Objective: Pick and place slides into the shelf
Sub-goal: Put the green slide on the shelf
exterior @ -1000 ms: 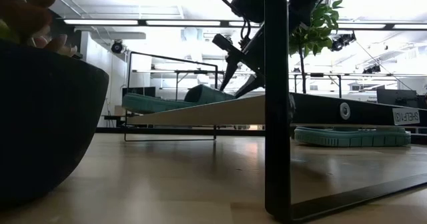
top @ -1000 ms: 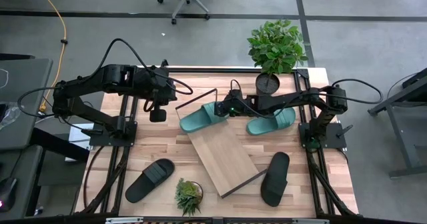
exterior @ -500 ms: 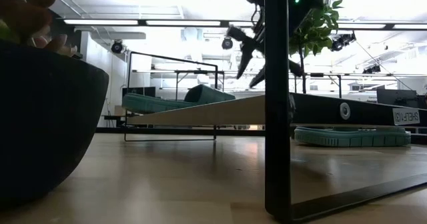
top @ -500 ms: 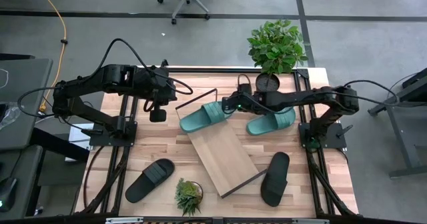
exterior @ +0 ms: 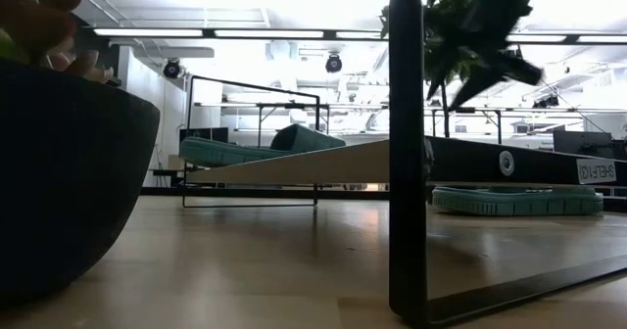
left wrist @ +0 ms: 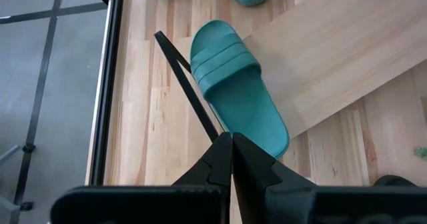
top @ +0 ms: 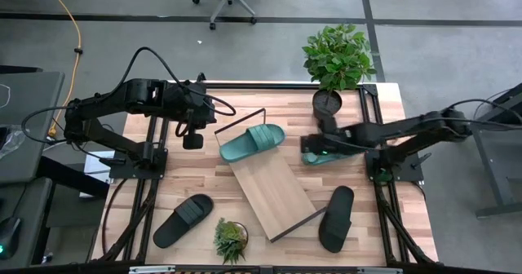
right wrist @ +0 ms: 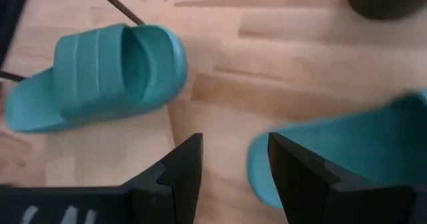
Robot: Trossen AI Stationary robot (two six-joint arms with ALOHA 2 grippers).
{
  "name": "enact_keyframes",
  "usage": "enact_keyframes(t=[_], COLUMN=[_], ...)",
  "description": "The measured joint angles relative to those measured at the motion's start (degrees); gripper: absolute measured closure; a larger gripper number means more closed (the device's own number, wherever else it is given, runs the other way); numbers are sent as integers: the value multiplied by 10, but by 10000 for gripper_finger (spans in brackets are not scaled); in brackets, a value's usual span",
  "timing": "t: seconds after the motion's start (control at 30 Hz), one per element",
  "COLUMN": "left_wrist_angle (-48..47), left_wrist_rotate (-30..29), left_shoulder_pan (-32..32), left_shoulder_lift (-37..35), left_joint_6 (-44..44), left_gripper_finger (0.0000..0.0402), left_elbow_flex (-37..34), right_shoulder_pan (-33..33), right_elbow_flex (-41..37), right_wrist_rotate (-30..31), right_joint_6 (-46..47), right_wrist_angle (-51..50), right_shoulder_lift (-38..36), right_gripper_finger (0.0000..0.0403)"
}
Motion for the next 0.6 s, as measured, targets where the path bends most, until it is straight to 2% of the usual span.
enact_keyframes(t=[0.17, 0.37, 0.6], left_wrist_angle=[0, 0, 1], left_wrist_rotate=[-1, -1, -3], left_shoulder_pan=[0, 0, 0], left_shoulder_lift=[0, 0, 0], left_joint_6=[0, 0, -18], left_gripper_finger=[399, 399, 399], left_elbow_flex=[0, 0, 0], right_shoulder_pan=[32, 33, 5], right_elbow_flex=[-68, -119, -125], right_wrist_rotate=[-6, -3, -5], right_joint_6=[48, 77, 67], right_wrist_angle=[5, -20, -63], right_shoulder_lift=[-114, -236, -311], right_gripper_finger=[242, 242, 242])
